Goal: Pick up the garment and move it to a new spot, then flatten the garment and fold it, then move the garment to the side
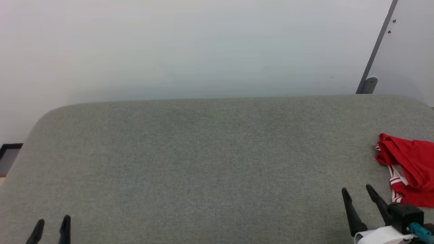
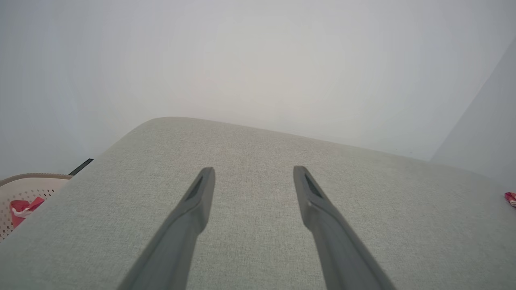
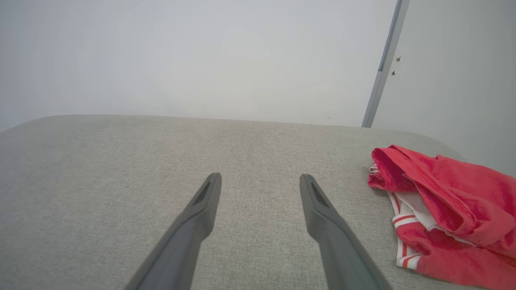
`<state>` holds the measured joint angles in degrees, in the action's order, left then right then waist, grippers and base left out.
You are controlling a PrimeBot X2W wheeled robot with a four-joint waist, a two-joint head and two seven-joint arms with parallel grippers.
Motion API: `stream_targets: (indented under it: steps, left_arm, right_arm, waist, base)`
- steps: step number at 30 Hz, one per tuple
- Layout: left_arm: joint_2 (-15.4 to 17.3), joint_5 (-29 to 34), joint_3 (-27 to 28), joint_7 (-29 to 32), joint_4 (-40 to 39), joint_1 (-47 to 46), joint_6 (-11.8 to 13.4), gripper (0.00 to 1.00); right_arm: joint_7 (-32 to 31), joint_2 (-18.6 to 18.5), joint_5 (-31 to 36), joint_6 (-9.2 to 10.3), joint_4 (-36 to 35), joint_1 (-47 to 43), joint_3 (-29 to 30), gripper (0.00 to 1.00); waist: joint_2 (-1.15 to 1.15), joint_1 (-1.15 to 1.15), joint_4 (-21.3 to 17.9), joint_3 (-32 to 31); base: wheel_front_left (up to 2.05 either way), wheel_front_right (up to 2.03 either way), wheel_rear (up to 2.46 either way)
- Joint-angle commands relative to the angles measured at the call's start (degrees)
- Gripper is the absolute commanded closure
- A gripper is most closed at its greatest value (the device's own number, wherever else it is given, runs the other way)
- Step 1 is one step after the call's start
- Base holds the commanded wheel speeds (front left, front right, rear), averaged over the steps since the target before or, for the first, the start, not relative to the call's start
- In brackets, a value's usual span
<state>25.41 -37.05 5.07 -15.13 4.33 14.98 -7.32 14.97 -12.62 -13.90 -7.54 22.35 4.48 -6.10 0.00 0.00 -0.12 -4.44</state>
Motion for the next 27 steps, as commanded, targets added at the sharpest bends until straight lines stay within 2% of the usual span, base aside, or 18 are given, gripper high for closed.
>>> stream_targets:
  steps: [1,27]
  left_arm:
    - [0.1,-0.2,-0.1,0.1,0.1,-0.5,-0.2,0.0]
    - [1.4,-1.7,-3.1,0.1,1.2,-1.9,-0.2,0.0]
  right_arm:
    - [0.2,0.2,0.4,0.12,-0.3,-0.9,0.1,0.0]
    - [0.1,1.4,2.1,0.12,-1.4,-2.1,-0.1,0.0]
  waist:
    - [0.0,0.0,-0.1,0.0]
    - [0.0,0.0,-0.9,0.6]
  base:
    - [0.0,0.0,0.0]
    - [0.0,0.0,0.0]
